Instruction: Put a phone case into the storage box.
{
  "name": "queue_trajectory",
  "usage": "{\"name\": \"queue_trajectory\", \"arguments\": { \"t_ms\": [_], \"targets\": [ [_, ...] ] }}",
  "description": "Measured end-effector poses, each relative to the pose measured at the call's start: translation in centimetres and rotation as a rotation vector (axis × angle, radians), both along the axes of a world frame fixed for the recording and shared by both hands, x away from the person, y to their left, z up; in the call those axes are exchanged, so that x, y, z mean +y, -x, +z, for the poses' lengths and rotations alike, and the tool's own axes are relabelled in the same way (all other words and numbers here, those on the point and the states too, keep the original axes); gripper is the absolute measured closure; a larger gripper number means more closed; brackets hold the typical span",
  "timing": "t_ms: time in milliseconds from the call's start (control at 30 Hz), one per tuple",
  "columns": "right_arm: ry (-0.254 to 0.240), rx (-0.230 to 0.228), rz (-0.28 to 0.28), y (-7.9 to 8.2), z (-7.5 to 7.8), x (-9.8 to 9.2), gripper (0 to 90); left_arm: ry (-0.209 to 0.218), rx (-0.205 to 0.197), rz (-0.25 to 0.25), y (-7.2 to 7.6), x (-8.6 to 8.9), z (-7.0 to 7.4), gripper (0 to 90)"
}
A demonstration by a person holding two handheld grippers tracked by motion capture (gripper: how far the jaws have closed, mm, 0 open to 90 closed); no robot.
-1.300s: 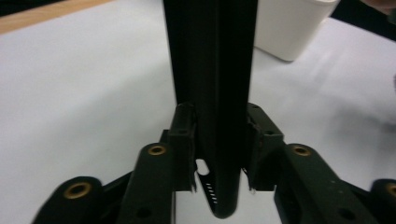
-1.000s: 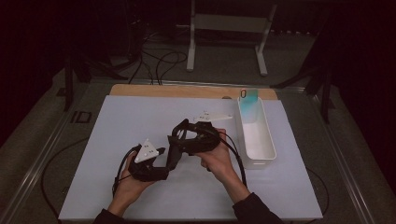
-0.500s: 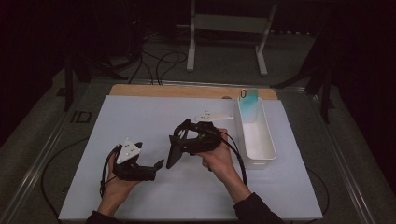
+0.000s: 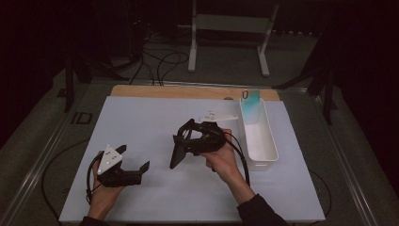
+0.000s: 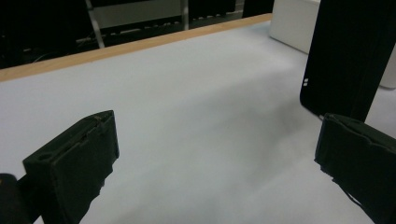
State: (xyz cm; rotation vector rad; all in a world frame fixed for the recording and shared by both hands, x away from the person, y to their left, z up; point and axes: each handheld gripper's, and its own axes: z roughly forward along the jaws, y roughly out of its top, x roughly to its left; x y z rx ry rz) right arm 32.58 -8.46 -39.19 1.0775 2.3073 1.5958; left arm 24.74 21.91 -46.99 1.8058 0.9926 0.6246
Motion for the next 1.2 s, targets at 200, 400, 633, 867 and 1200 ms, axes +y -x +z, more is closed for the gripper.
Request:
{"name": "queue_trajectory", "arguments": {
  "t_ms": [200,400,633,867,1200],
  "targets": [
    [0.001,-0.004,-0.009,-0.1,0.1,-0.2,14.8,0.014,-0.017,0.018,0.7,1.3,-0.6,0.2],
    [-0.006,-0.006,-0.023,-0.4,0.2,-0.5,14.8,0.009,-0.032,0.032,1.0,1.6,-0.8,0.1],
    [0.01,-0.021,-0.06,-0.9,0.5,-1.2,14.8,0.022,-0.041,0.052,0.9,1.9,-1.0,0.2],
    [0.054,-0.052,-0.096,-1.8,1.1,-1.7,14.8,0.029,-0.052,0.068,0.9,2.0,-1.0,0.2],
    [0.09,-0.077,-0.135,-3.4,1.6,-2.1,14.8,0.031,-0.055,0.075,0.9,2.2,-1.0,0.2]
  ]
}}
